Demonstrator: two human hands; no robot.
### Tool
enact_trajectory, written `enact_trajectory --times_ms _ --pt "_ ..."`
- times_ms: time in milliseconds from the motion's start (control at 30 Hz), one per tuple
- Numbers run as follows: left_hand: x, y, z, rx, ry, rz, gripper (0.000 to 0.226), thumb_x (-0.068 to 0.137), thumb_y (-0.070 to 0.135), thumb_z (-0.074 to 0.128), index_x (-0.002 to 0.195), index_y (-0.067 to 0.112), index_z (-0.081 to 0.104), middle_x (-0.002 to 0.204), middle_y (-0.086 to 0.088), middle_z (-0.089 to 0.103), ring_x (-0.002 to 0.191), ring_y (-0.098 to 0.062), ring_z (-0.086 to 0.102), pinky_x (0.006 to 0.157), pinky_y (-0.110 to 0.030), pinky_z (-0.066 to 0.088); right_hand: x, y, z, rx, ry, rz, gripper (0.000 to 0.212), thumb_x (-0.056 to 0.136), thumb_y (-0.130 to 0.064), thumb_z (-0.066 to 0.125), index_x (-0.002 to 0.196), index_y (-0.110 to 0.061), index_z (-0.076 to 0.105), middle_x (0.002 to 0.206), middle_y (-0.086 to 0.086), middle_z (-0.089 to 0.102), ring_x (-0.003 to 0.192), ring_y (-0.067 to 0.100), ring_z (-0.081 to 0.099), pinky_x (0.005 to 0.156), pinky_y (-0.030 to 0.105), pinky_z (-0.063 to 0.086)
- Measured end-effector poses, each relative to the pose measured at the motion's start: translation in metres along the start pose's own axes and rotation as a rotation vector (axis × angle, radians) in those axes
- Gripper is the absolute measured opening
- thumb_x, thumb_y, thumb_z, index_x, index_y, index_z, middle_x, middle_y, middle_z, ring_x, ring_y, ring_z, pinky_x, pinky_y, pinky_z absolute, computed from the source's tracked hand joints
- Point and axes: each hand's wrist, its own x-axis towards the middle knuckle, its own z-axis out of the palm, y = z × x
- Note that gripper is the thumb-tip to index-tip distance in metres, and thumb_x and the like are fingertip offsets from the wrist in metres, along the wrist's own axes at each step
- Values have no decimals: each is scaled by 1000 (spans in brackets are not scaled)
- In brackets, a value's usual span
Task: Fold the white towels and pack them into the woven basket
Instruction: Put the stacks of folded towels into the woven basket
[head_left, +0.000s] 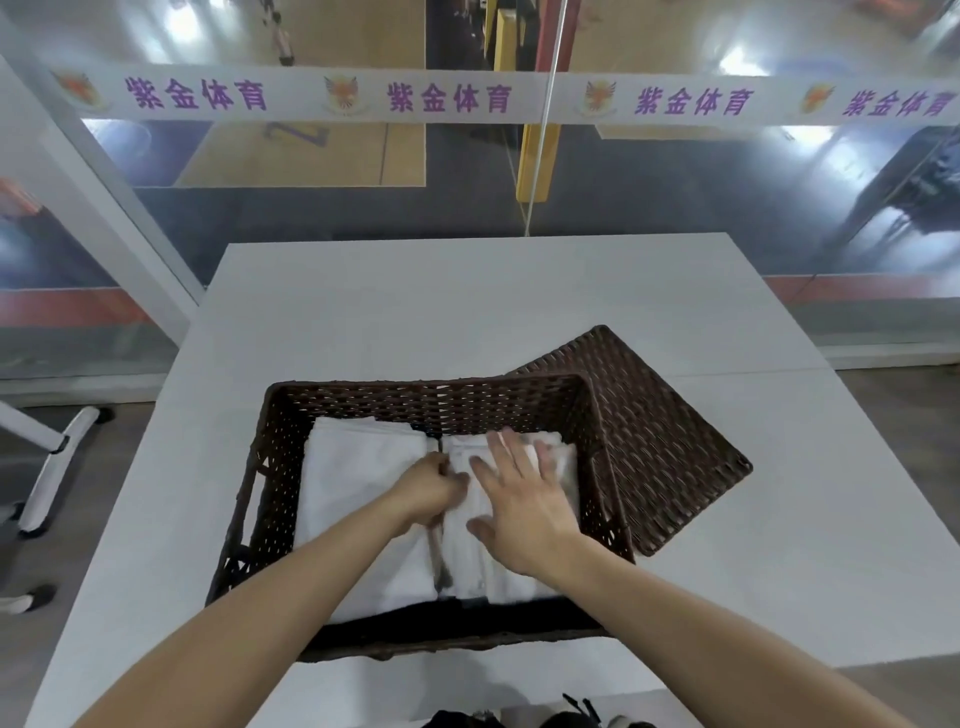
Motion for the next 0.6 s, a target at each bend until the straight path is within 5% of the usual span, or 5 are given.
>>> enact_trajectory --times_ms 67,167,300,433,600 --pt "-9 4 -6 31 5 48 22 100 13 56 119 12 67 106 -11 72 90 -31 71 82 -51 62 13 16 16 31 -273 64 89 105 -64 39 166 -35 -19 170 -1 -36 161 24 -26 132 55 2" --pt "-33 2 -21 191 129 269 23 103 16 56 119 18 72 117 -2 74 109 -23 71 99 -45 60 26 28 35 -43 -319 39 89 106 -68 29 158 -37 -36 161 -3 -49 158 24 -30 132 55 5" --pt "-43 -47 -41 797 721 504 54 105 52 46 146 19 59 148 -8 57 139 -33 52 119 -54 40 32 18 45 -96 -220 57 96 102 -73 23 156 -25 -41 162 5 -48 153 28 -41 126 64 -14" --pt "-15 -88 -61 1053 501 309 87 102 82 13 174 33 5 181 -10 5 167 -34 -7 130 -67 -4 43 13 61 -45 -204 82 113 91 -88 17 156 -15 -40 159 9 -52 148 27 -49 124 63 -19" --pt "3 -102 -85 1026 511 415 82 104 78 22 173 35 14 178 -8 22 167 -30 7 132 -63 7 69 16 77 -21 -190 103 104 94 -81 18 158 -19 -36 163 10 -47 149 28 -47 121 63 -24"
